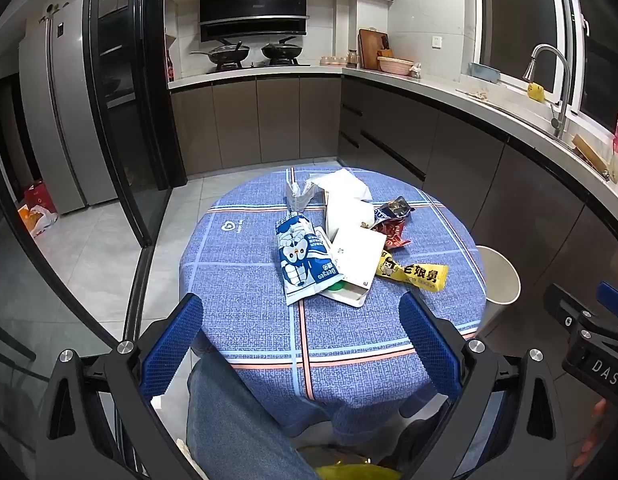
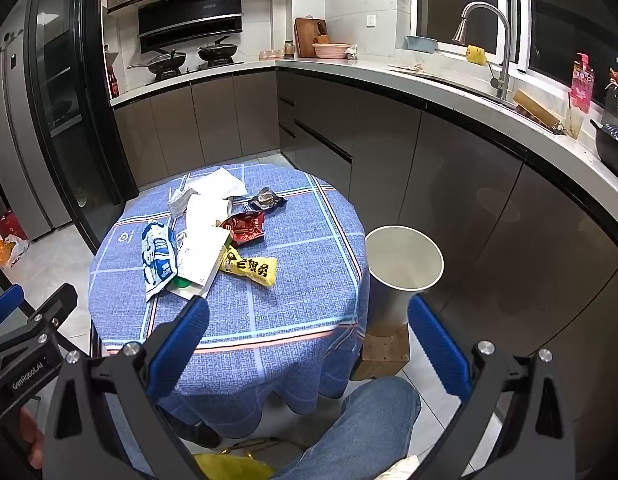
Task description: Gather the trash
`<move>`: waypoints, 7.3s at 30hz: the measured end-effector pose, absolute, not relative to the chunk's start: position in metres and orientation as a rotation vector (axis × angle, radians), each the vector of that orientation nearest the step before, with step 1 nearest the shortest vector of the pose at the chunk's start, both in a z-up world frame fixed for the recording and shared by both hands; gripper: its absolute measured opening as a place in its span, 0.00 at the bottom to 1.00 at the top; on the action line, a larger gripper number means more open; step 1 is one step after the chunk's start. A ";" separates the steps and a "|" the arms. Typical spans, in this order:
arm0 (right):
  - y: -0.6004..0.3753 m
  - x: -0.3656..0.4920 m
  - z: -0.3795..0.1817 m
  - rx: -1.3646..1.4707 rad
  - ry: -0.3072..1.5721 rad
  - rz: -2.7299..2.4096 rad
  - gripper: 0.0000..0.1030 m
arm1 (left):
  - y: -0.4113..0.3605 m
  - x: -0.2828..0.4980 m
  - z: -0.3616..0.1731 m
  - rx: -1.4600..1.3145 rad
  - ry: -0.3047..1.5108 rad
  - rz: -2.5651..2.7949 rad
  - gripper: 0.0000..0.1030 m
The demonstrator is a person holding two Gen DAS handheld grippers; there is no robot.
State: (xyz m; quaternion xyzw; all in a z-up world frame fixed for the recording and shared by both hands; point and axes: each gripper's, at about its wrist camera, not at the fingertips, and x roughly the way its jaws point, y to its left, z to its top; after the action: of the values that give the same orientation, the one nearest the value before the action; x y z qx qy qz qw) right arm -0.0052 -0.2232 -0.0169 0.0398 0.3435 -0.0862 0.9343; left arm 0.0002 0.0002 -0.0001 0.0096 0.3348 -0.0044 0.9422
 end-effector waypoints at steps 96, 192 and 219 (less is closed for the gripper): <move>-0.224 0.003 0.001 0.073 0.678 -0.174 0.97 | -0.002 0.003 0.013 0.005 0.682 -0.017 0.92; -0.189 0.249 -0.186 0.185 1.011 0.620 0.36 | 0.008 0.293 -0.157 -0.251 1.303 -0.565 0.33; -0.204 0.167 -0.072 -0.016 0.524 0.511 0.28 | -0.003 0.213 -0.018 -0.207 0.857 -0.685 0.27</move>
State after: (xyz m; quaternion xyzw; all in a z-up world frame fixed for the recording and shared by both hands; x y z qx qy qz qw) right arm 0.1670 -0.2042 -0.0718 -0.0076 0.2563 0.2497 0.9337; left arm 0.2129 -0.0031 -0.0185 -0.0984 0.4067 -0.3248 0.8482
